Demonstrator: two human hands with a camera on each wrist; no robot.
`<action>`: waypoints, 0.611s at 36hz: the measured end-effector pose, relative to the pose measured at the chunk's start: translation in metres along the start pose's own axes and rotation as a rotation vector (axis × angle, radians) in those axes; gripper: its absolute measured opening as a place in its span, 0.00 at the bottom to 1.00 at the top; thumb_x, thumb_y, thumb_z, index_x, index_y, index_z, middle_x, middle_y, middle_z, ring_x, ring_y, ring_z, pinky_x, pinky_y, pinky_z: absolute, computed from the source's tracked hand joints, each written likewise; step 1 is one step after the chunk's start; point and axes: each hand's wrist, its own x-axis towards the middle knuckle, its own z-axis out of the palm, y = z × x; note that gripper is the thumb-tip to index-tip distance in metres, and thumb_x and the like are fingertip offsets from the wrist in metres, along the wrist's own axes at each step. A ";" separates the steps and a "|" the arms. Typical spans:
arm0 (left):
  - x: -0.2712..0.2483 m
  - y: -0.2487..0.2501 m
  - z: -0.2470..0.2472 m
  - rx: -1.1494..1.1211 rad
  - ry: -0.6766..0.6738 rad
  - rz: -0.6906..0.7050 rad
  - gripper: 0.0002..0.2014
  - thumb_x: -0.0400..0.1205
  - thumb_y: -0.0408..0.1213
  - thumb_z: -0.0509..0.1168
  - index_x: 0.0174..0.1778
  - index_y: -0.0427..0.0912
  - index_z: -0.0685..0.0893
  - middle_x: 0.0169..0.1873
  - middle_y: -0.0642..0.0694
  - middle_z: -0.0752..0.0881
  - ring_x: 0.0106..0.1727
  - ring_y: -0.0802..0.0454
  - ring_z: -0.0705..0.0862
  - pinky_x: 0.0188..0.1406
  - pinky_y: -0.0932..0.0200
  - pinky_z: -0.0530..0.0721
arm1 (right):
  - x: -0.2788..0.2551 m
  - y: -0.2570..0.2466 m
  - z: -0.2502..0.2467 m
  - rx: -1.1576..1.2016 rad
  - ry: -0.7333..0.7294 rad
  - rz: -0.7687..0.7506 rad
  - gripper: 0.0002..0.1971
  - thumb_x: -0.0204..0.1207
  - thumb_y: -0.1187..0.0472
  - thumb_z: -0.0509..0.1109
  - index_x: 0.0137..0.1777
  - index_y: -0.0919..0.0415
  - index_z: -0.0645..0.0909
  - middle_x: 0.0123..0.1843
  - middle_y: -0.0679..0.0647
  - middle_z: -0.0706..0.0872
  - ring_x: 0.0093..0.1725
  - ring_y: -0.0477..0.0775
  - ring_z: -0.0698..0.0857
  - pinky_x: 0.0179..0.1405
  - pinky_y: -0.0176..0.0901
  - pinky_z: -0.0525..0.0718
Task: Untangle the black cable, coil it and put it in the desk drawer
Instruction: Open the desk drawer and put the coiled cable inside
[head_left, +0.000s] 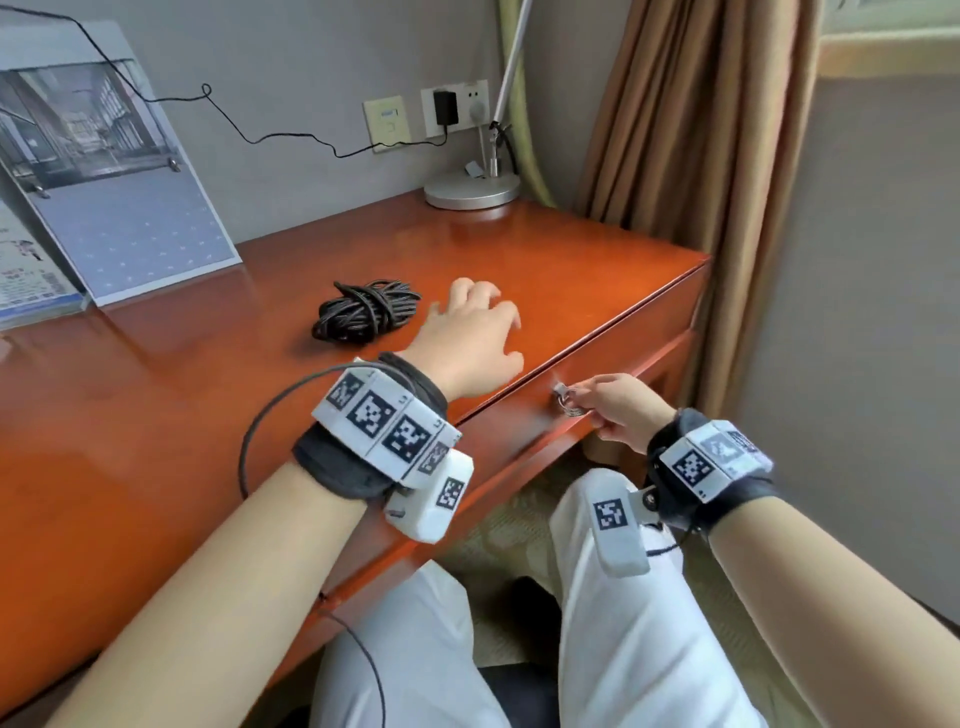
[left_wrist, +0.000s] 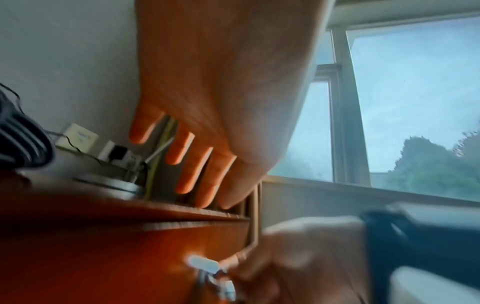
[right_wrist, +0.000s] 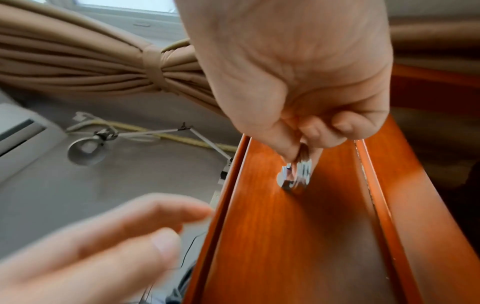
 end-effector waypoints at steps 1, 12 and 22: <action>-0.001 0.008 0.006 0.032 -0.026 0.038 0.17 0.82 0.43 0.58 0.67 0.47 0.75 0.73 0.44 0.69 0.76 0.45 0.59 0.71 0.44 0.64 | -0.003 -0.001 -0.003 0.011 -0.025 0.009 0.08 0.82 0.67 0.62 0.43 0.60 0.81 0.32 0.54 0.76 0.26 0.47 0.69 0.23 0.36 0.65; -0.012 0.039 0.031 0.186 -0.167 0.151 0.21 0.83 0.39 0.56 0.73 0.43 0.69 0.67 0.40 0.68 0.68 0.41 0.68 0.52 0.48 0.72 | -0.017 -0.005 -0.022 -0.296 -0.057 0.081 0.06 0.78 0.71 0.59 0.42 0.63 0.72 0.27 0.52 0.63 0.24 0.48 0.58 0.23 0.37 0.56; -0.059 0.092 0.009 -0.137 -0.720 0.229 0.13 0.84 0.41 0.55 0.63 0.41 0.73 0.62 0.39 0.78 0.37 0.48 0.87 0.42 0.56 0.84 | -0.081 -0.001 -0.099 -0.757 -0.029 0.189 0.07 0.77 0.71 0.58 0.43 0.68 0.78 0.37 0.59 0.85 0.19 0.47 0.67 0.13 0.28 0.60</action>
